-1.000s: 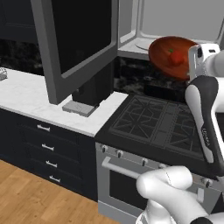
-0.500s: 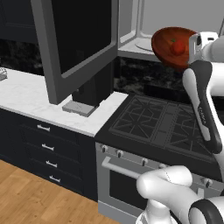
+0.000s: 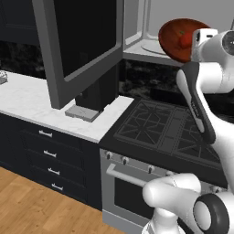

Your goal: Pick the bell pepper from the sink and place it in the bowl. Then pick the bowl and place it in the microwave. Then close the microwave door and press the start button.

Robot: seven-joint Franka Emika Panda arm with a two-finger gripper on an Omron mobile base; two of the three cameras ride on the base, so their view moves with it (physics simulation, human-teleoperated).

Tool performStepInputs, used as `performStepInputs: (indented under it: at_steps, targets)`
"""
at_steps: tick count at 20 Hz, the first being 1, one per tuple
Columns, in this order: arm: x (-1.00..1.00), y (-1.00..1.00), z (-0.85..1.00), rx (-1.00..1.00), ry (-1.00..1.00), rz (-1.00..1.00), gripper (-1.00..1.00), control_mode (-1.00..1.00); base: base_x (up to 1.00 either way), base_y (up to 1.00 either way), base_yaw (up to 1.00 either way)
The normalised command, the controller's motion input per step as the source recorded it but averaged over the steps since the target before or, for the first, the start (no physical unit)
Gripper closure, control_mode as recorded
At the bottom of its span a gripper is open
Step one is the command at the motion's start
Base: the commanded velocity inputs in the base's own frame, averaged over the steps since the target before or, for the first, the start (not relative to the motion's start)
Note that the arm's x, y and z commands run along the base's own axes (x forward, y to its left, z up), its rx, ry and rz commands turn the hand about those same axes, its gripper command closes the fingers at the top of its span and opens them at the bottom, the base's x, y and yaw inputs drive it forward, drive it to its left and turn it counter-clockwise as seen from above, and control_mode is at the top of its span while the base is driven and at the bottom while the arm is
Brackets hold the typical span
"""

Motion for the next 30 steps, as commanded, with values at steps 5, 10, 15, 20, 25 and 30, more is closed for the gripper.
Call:
performStepInputs:
  at_steps: [5,10,15,20,25,30]
  targets:
    - [0.71,-0.32,0.0,0.0,0.0,0.0,1.0,-1.0,0.0,0.0,0.0]
    - [0.68,-0.39,0.0,0.02,0.04,0.0,1.0,-1.0,0.0,0.0,0.0]
    - [0.56,-0.37,0.02,0.01,0.0,0.0,1.0,-1.0,0.0,0.0,0.0]
    - [0.64,-0.28,0.0,0.0,0.01,0.0,1.0,-1.0,0.0,0.0,0.0]
    - [0.65,-0.13,-0.07,0.0,0.08,0.01,1.0,-1.0,0.0,0.0,0.0]
    - [0.42,-0.14,-0.19,0.0,0.09,0.06,1.0,-1.0,0.0,0.0,0.0]
